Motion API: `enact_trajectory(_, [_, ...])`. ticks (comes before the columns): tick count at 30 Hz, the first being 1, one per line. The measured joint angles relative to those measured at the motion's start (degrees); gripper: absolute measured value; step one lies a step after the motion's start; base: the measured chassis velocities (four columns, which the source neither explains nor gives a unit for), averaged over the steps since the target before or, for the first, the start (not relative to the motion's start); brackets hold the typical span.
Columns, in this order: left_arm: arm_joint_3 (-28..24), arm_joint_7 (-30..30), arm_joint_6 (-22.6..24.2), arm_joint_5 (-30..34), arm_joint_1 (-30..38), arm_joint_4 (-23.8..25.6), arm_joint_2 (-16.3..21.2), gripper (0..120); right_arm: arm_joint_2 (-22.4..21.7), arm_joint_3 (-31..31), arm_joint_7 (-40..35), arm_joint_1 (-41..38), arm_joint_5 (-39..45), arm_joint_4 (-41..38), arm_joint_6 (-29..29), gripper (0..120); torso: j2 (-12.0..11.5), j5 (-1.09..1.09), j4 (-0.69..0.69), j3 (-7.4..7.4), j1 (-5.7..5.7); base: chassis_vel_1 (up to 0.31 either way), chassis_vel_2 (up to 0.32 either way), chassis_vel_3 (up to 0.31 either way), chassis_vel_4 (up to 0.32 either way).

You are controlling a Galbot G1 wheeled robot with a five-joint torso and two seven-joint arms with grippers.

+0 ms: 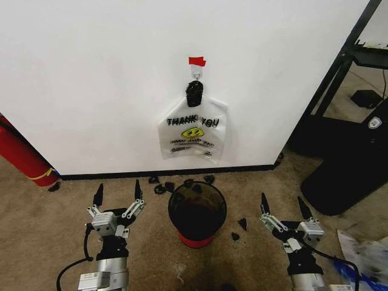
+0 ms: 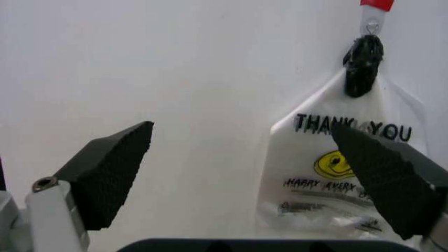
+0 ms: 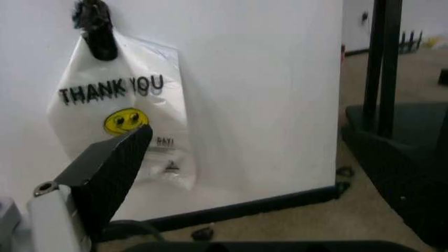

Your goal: Pick up the garbage bag from the wall and place it over the trash bin.

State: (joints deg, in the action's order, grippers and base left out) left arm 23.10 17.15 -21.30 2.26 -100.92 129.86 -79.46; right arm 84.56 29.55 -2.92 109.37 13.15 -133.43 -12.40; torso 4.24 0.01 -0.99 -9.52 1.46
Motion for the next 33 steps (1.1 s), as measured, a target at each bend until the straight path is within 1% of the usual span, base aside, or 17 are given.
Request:
enact_trajectory(3, [0.2, 0.0, 0.0, 0.2, -0.4, 0.0, 0.5, 100, -1.9, -0.4, 1.0, -2.0, 5.6, 0.2, 1.8, 100, 0.0, 0.00, 0.00, 0.00, 0.00, 0.000, 0.000, 0.000, 0.000])
enact_trajectory(5, [0.4, 0.0, 0.0, 0.3, -1.1, -0.1, 0.8, 100, -5.6, -0.4, 4.1, -6.5, 13.5, 1.3, 4.5, 100, 0.0, 0.00, 0.01, 0.00, 0.00, 0.000, 0.000, 0.000, 0.000])
enact_trajectory(6, [0.4, 0.0, 0.0, 0.3, -1.1, -0.1, 0.8, 100, -5.6, -0.4, 4.1, -6.5, 13.5, 1.3, 4.5, 100, 0.0, 0.00, 0.01, 0.00, 0.00, 0.000, 0.000, 0.000, 0.000])
enact_trajectory(10, [-1.1, 0.1, 0.7, 1.0, 0.4, -1.4, 2.2, 100, -10.8, 1.4, 11.9, -14.0, 27.6, 4.6, 8.9, 100, 0.0, 0.02, 0.08, -0.01, 0.00, 0.000, 0.000, 0.000, 0.000])
enact_trajectory(12, [-2.1, 0.1, 1.3, 1.2, 1.7, -2.7, 3.0, 100, -12.2, 2.6, 16.3, -15.9, 33.1, 6.3, 11.3, 100, 0.0, -0.04, -0.12, 0.00, 0.00, 0.000, 0.000, 0.000, 0.000])
enact_trajectory(13, [-2.2, 0.1, 1.5, 1.2, 1.7, -3.0, 3.0, 100, -12.9, 2.9, 18.9, -17.9, 35.5, 7.8, 12.9, 100, 0.0, -0.03, -0.07, -0.01, 0.00, 0.000, 0.000, 0.000, 0.000])
enact_trajectory(14, [-2.2, 0.1, 1.5, 1.2, 1.7, -3.0, 3.0, 100, -12.9, 2.9, 18.9, -17.9, 35.5, 7.8, 12.9, 100, 0.0, -0.03, -0.07, -0.01, 0.00, 0.000, 0.000, 0.000, 0.000])
enact_trajectory(15, [-2.3, 0.2, 1.5, 1.2, 1.5, -3.2, 2.9, 100, -13.5, 2.7, 20.9, -20.4, 37.3, 9.6, 14.3, 100, 0.0, 0.03, -0.03, 0.00, 0.00, 0.000, 0.000, 0.000, 0.000])
enact_trajectory(16, [-2.2, 0.5, 1.6, 1.3, 1.1, -3.4, 2.6, 100, -14.1, 2.0, 22.5, -23.9, 39.6, 12.2, 15.6, 100, 0.0, 0.02, 0.02, 0.00, 0.00, 0.000, 0.000, 0.000, 0.000])
enact_trajectory(17, [-2.1, 0.6, 1.6, 1.2, 0.9, -3.5, 2.3, 100, -14.4, 1.2, 23.0, -26.3, 41.1, 13.9, 16.3, 100, 0.0, 0.00, 0.04, -0.01, 0.00, 0.000, 0.000, 0.000, 0.000])
enact_trajectory(21, [-1.2, 0.6, 1.6, 0.4, 0.5, -3.7, 1.0, 100, -15.0, -3.8, 22.7, -38.5, 47.5, 22.1, 18.1, 100, 0.0, 0.00, 0.01, -0.01, 0.00, 0.000, 0.000, 0.000, 0.000])
enact_trajectory(22, [-1.2, 0.6, 1.6, 0.4, 0.5, -3.7, 1.0, 100, -15.0, -3.8, 22.7, -38.5, 47.5, 22.1, 18.1, 100, 0.0, 0.00, 0.01, -0.01, 0.00, 0.000, 0.000, 0.000, 0.000])
enact_trajectory(23, [-0.9, 0.7, 1.6, 0.2, 0.6, -3.7, 0.8, 100, -15.2, -5.2, 22.5, -41.4, 48.7, 24.1, 18.3, 100, 0.0, 0.01, 0.02, -0.01, 0.01, 0.000, 0.000, 0.000, 0.000])
enact_trajectory(24, [-0.4, 0.7, 1.8, 0.0, 0.8, -3.4, 0.4, 100, -15.4, -9.0, 22.3, -47.8, 50.7, 28.9, 18.9, 100, 0.0, -0.01, 0.02, -0.01, 0.01, 0.000, 0.000, 0.000, 0.000])
enact_trajectory(28, [0.1, 0.8, 1.8, -0.2, 0.5, -3.1, -0.2, 100, -15.1, -15.3, 23.8, -56.1, 50.9, 36.7, 19.4, 100, 0.0, -0.01, 0.00, -0.01, 0.01, 0.000, 0.000, 0.000, 0.000])
enact_trajectory(29, [0.1, 0.8, 1.8, -0.2, 0.5, -3.1, -0.2, 100, -15.1, -15.3, 23.8, -56.1, 50.9, 36.7, 19.4, 100, 0.0, -0.01, 0.00, -0.01, 0.01, 0.000, 0.000, 0.000, 0.000])
enact_trajectory(33, [0.2, 0.9, 1.5, -1.0, -0.2, -3.0, -1.0, 100, -14.1, -20.0, 24.7, -64.6, 51.1, 43.2, 19.5, 100, 0.0, -0.02, 0.02, -0.01, 0.01, 0.000, 0.000, 0.000, 0.000])
